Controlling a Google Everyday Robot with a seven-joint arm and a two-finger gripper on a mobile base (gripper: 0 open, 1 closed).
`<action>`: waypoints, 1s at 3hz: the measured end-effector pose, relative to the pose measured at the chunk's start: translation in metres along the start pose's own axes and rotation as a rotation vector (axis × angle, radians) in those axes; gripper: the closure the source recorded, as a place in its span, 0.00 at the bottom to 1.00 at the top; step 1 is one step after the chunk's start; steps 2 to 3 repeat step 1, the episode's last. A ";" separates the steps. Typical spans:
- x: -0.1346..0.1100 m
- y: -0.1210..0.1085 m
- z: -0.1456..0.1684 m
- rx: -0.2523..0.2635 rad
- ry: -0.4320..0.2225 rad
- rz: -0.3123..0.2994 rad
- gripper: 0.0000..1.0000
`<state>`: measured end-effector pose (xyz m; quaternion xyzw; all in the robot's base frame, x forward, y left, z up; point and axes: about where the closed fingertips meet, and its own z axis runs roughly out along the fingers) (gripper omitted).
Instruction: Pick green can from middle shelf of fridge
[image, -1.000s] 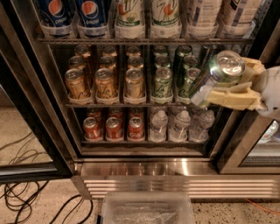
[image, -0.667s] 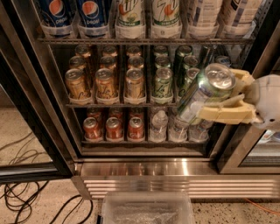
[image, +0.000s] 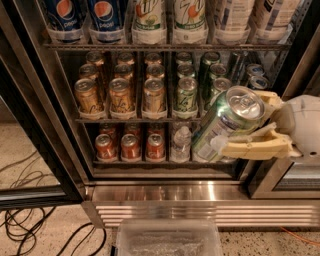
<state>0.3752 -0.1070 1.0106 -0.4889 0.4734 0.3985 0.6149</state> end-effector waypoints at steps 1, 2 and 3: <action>0.000 0.001 0.000 -0.002 0.000 0.000 1.00; 0.000 0.001 0.000 -0.002 0.000 0.000 1.00; 0.000 0.001 0.000 -0.002 0.000 0.000 1.00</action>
Offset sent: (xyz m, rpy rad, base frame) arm 0.0000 0.0000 0.0000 0.0000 0.0000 0.0000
